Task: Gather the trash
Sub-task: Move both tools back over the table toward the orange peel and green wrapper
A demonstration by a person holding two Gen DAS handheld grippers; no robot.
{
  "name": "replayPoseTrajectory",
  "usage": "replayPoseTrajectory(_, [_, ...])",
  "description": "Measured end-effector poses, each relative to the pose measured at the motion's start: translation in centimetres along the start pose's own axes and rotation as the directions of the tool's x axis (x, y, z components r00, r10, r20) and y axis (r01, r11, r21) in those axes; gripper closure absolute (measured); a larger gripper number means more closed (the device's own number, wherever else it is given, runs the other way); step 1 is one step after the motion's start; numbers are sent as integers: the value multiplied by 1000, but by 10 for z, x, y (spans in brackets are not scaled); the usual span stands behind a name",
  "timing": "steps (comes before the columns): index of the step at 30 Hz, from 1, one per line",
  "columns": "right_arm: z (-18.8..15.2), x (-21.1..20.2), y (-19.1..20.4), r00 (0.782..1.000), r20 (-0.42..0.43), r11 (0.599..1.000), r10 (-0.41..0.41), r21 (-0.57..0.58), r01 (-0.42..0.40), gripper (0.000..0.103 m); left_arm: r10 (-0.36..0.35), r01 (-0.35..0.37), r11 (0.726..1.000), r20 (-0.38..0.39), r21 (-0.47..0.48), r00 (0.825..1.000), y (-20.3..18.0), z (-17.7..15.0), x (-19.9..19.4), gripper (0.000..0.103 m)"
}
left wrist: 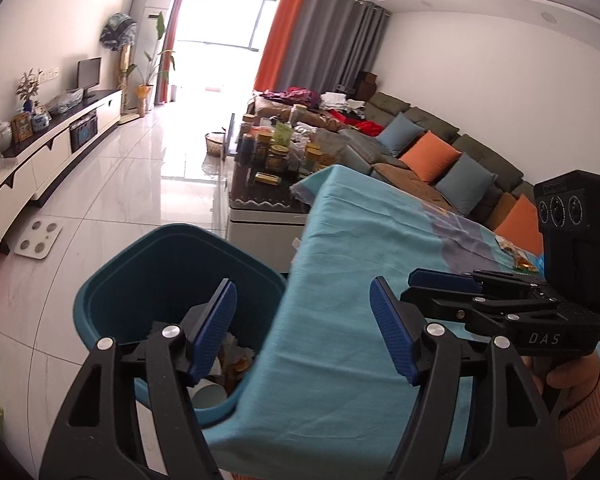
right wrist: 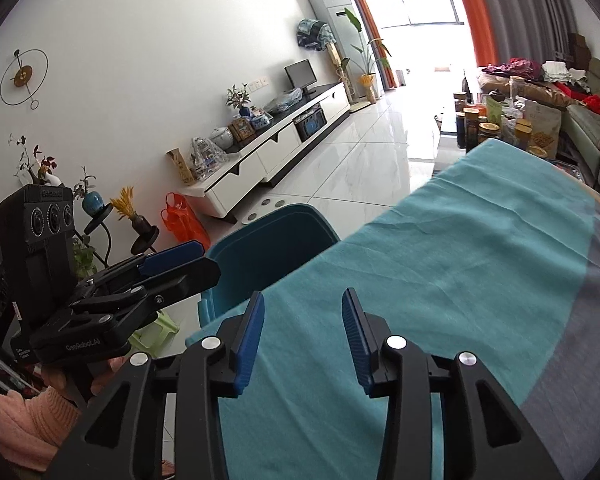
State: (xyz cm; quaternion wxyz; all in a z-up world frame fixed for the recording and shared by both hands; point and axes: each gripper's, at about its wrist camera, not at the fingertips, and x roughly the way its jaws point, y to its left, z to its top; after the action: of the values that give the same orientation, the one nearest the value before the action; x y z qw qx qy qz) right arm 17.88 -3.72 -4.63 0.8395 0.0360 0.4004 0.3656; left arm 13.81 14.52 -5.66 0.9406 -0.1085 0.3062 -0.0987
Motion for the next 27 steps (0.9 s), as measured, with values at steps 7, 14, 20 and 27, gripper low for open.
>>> replayPoseTrajectory(7, [-38,-71,-47,986,72,984,-151,107,143,65,-170,180,975,-84,134,982,-85,-18,20,36])
replayPoseTrajectory(14, [-72,-135,-91,944,124,934,-305,233,270,65,-284,316,926,-171,207,944,-163,-28,50,36])
replayPoseTrajectory(20, [-105,-184,-128,898,141,874,-416,334,353,65,-314,378,891,-260,253,913,-217,-36,79,38])
replayPoseTrajectory(27, [-137,-225,-162,845,145,793,-515,455,406,56,-337,436,849,-328,299,882,-265,-38,102,41])
